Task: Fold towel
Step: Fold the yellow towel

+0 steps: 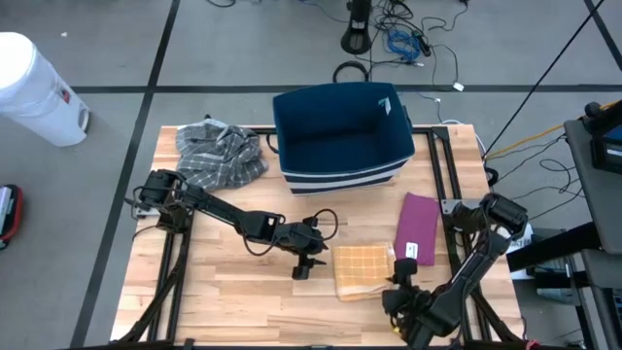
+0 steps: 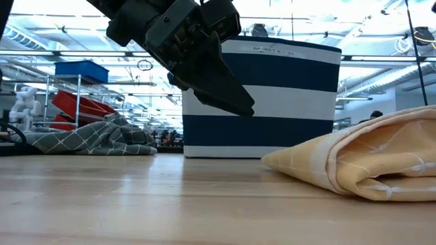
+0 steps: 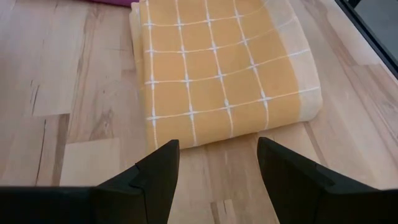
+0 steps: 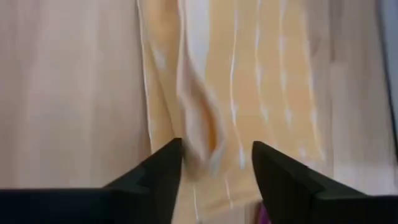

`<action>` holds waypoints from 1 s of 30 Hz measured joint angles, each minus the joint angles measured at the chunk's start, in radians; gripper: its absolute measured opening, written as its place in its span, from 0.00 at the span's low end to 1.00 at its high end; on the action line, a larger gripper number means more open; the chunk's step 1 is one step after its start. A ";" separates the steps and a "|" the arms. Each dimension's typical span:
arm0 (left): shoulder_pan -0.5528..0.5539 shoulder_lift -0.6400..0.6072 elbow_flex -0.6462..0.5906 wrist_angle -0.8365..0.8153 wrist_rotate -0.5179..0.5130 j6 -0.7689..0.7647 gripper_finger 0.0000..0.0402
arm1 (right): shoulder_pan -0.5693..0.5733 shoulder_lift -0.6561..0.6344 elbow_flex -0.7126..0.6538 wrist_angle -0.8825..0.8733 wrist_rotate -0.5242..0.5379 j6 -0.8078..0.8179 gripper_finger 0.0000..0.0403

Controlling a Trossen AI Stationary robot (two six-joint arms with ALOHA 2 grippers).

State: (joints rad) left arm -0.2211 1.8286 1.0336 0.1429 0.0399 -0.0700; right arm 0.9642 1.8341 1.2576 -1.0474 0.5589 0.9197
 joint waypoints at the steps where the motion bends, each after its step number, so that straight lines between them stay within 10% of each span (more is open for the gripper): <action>1: 0.000 0.000 0.000 0.000 0.000 0.000 0.55 | 0.000 -0.006 0.008 0.013 0.025 -0.003 0.48; 10: 0.000 0.000 0.000 0.006 0.000 0.001 0.55 | -0.024 -0.007 0.054 0.249 0.186 -0.185 0.50; 30: -0.001 0.000 0.000 0.029 -0.005 0.003 0.55 | -0.153 0.122 -0.065 0.388 0.010 -0.178 0.33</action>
State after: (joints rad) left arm -0.2222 1.8286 1.0336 0.1719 0.0353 -0.0666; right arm 0.8108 1.9560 1.1923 -0.6599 0.5693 0.7420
